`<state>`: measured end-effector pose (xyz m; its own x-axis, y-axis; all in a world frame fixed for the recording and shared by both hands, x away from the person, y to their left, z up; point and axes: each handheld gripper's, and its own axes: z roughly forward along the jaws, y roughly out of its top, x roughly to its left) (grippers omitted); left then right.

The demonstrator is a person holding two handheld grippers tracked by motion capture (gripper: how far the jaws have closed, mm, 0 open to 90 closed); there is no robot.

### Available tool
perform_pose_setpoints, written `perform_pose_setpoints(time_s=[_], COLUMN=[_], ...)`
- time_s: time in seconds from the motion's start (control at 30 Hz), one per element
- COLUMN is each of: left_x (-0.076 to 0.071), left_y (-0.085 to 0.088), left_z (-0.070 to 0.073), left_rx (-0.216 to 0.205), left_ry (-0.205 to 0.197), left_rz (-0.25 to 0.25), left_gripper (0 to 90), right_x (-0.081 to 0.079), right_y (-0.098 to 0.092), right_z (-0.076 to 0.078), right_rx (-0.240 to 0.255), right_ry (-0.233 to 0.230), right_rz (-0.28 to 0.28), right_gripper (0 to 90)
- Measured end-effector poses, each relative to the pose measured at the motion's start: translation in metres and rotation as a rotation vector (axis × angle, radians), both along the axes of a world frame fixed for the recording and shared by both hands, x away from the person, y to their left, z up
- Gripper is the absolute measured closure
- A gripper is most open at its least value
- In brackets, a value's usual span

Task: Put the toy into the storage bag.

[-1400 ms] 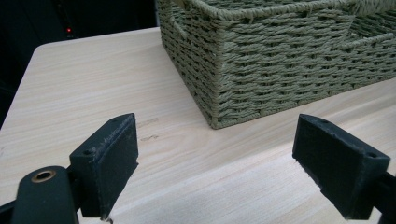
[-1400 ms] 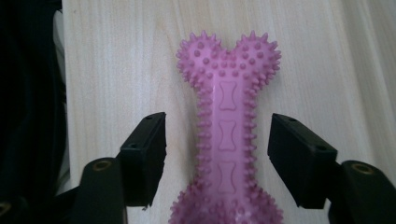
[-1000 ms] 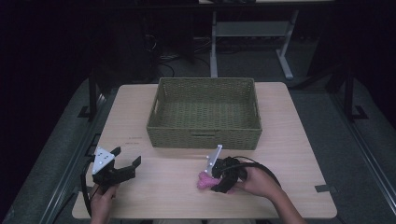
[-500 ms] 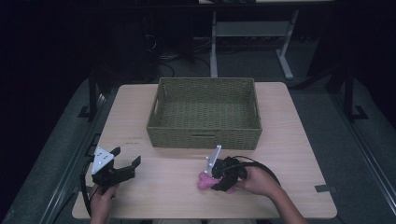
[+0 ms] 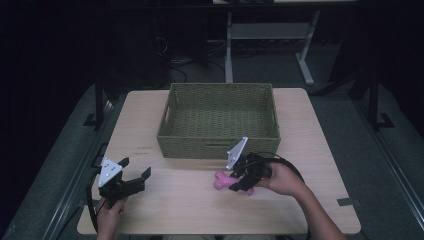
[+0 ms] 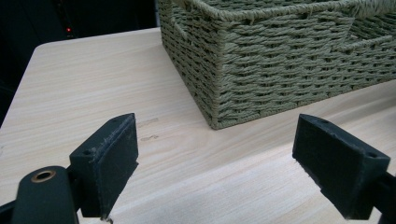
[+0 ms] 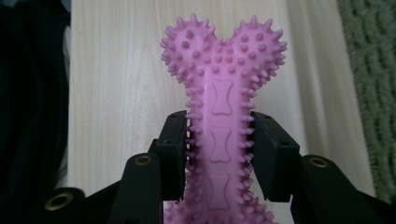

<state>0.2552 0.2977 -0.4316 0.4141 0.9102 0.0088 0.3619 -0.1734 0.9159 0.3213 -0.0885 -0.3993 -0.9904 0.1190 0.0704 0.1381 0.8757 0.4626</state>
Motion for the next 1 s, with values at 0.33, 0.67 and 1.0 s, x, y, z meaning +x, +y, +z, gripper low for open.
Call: perform_pose_setpoints(time_s=[0.33, 0.67, 1.0], left_x=[0.000, 0.000, 0.000], left_y=[-0.001, -0.001, 0.000], left_z=[0.000, 0.000, 0.000], left_rx=[0.004, 0.003, 0.005], left_ry=[0.002, 0.000, -0.001], left_rz=[-0.003, -0.001, -0.001], left_gripper=[13.8, 13.9, 13.9], right_x=[0.016, 0.033, 0.049], right_y=[-0.010, -0.011, -0.013], right_z=[0.030, 0.059, 0.079], right_rx=[0.031, 0.025, 0.041], right_ry=[-0.010, -0.022, -0.018], right_rz=[-0.002, -0.004, -0.011], right_gripper=[58.2, 58.2, 58.2])
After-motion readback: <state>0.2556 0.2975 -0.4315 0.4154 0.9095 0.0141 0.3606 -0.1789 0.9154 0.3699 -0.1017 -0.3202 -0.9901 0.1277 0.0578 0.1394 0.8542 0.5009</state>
